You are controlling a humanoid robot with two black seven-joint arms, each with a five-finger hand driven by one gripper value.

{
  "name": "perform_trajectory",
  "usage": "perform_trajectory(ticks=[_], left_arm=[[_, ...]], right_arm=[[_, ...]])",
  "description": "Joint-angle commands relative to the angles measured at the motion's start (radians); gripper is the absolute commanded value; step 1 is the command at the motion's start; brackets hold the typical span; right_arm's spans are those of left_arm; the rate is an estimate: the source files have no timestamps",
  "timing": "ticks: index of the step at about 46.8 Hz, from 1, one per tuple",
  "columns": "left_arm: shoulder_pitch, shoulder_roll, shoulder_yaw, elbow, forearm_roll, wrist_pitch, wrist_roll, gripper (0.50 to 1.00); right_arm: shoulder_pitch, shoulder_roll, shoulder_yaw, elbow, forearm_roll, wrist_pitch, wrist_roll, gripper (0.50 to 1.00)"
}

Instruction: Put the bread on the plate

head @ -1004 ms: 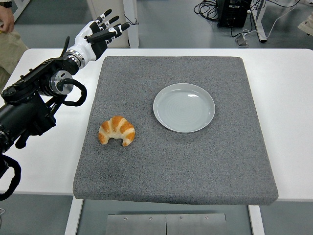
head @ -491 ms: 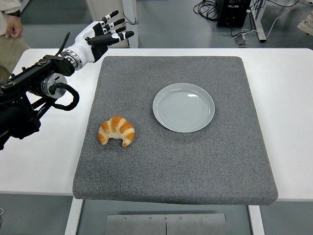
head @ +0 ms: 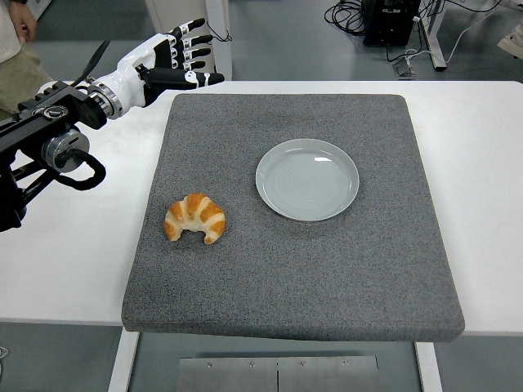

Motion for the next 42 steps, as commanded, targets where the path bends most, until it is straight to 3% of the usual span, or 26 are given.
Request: perform_trajectory(ticks=[1, 13, 42], left_arm=[[0.000, 0.036, 0.009, -0.042, 0.050, 0.000, 0.000, 0.972], [0.012, 0.137, 0.042, -0.195, 0.154, 0.018, 0.003, 0.972], [0.097, 0.320, 0.049, -0.407, 0.478, 0.051, 0.000, 0.972]], right_arm=[[0.000, 0.000, 0.000, 0.000, 0.000, 0.000, 0.000, 1.000], [0.000, 0.000, 0.000, 0.000, 0.000, 0.000, 0.000, 1.000], [0.000, 0.000, 0.000, 0.000, 0.000, 0.000, 0.000, 1.000]])
